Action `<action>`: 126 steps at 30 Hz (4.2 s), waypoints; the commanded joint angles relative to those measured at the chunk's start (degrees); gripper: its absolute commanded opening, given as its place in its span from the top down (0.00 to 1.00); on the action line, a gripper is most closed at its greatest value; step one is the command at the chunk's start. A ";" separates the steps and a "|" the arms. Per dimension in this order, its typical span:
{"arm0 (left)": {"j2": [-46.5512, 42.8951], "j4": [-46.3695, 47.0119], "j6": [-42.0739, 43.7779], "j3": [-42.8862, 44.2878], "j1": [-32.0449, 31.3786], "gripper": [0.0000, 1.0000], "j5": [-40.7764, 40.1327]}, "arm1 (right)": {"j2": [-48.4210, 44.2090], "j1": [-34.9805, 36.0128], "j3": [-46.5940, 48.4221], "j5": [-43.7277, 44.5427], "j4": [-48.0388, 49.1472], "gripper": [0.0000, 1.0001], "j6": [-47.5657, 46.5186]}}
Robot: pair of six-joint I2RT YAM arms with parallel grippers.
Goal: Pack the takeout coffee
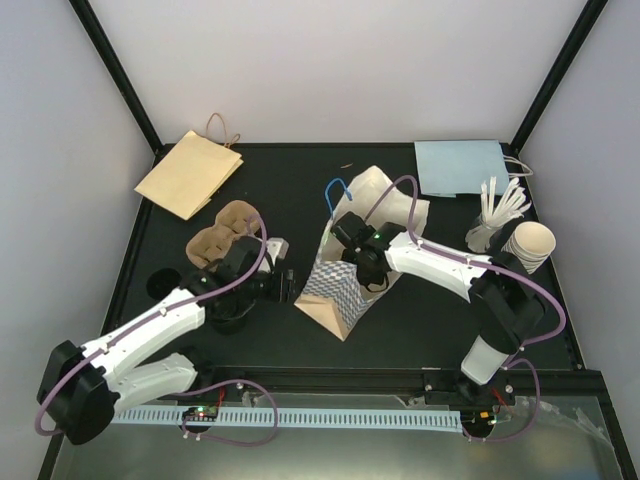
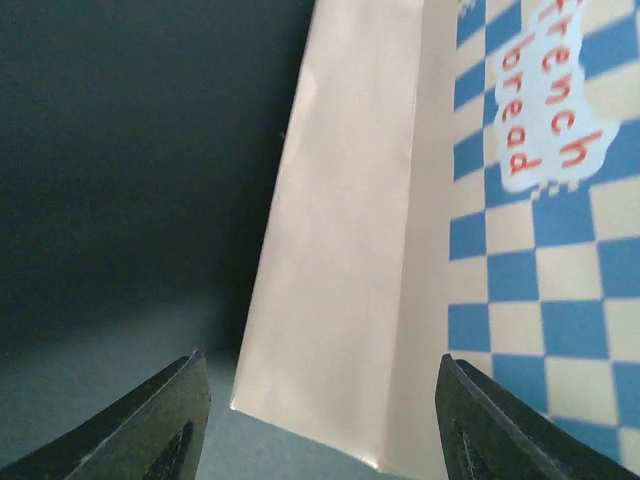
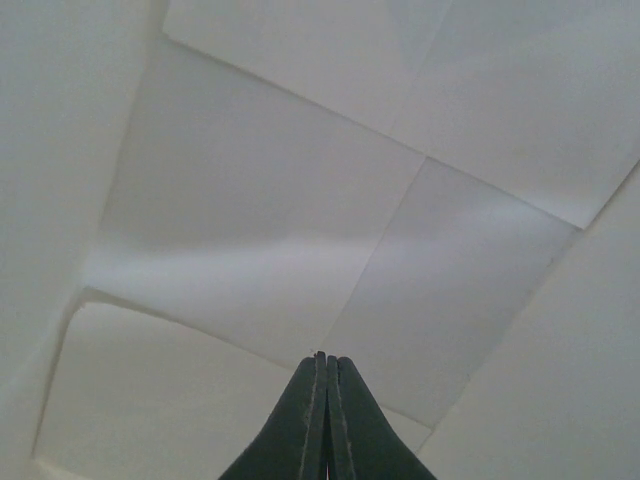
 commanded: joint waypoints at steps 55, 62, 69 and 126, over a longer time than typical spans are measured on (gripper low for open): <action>-13.03 -1.68 2.69 11.93 -4.60 0.16 -3.10 | -12.11 -3.17 10.47 0.62 2.77 0.00 -22.06; -5.04 -2.54 4.36 20.77 -4.62 0.09 1.10 | -14.79 -3.18 19.07 3.35 -4.50 0.00 -26.15; 4.88 -10.34 3.68 28.14 -4.88 0.11 1.20 | -18.39 -3.13 25.09 4.86 -6.95 0.00 -28.56; 7.73 -19.24 8.63 47.27 8.78 0.02 -5.38 | -43.17 -13.88 4.82 25.46 -8.89 0.00 -31.39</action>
